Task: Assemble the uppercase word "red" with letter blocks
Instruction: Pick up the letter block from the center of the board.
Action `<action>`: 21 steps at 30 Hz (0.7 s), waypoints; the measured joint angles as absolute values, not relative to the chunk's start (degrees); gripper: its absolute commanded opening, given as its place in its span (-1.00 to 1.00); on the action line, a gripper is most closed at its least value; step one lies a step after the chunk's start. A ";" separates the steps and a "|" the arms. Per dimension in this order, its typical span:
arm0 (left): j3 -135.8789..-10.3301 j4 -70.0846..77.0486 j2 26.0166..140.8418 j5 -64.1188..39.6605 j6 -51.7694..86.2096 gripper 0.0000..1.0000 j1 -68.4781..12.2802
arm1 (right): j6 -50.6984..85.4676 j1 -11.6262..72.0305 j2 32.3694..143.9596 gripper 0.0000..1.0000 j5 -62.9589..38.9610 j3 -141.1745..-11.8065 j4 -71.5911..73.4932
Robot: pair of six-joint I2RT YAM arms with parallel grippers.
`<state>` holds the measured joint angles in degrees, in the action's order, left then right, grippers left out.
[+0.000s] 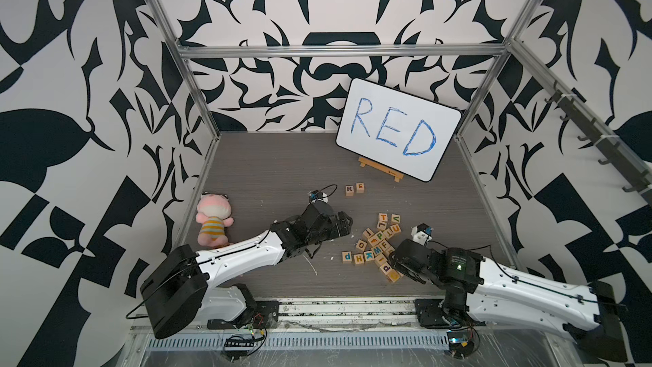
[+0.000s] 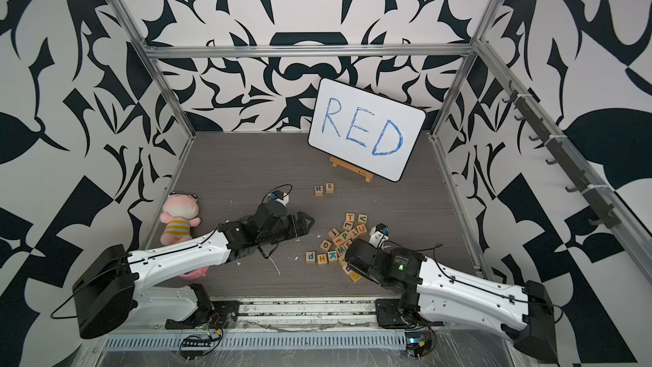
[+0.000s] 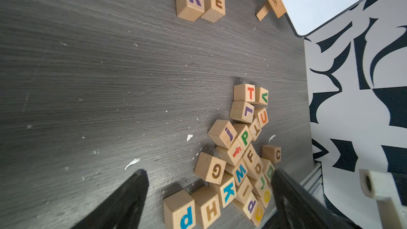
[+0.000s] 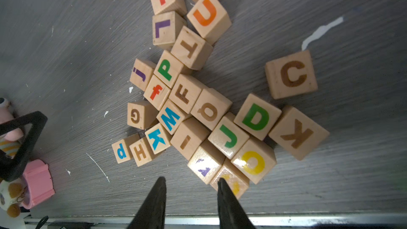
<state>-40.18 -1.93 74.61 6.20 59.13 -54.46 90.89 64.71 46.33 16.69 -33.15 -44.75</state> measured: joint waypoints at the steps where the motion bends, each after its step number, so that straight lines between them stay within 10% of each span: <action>1: -40.18 -2.26 74.74 6.24 59.42 0.83 -54.57 | 91.88 64.86 46.37 -0.21 16.91 -33.15 -45.06; 21: -40.60 -2.66 75.61 6.61 62.15 0.83 -54.76 | 102.37 64.97 45.15 -0.12 22.81 -26.55 -43.90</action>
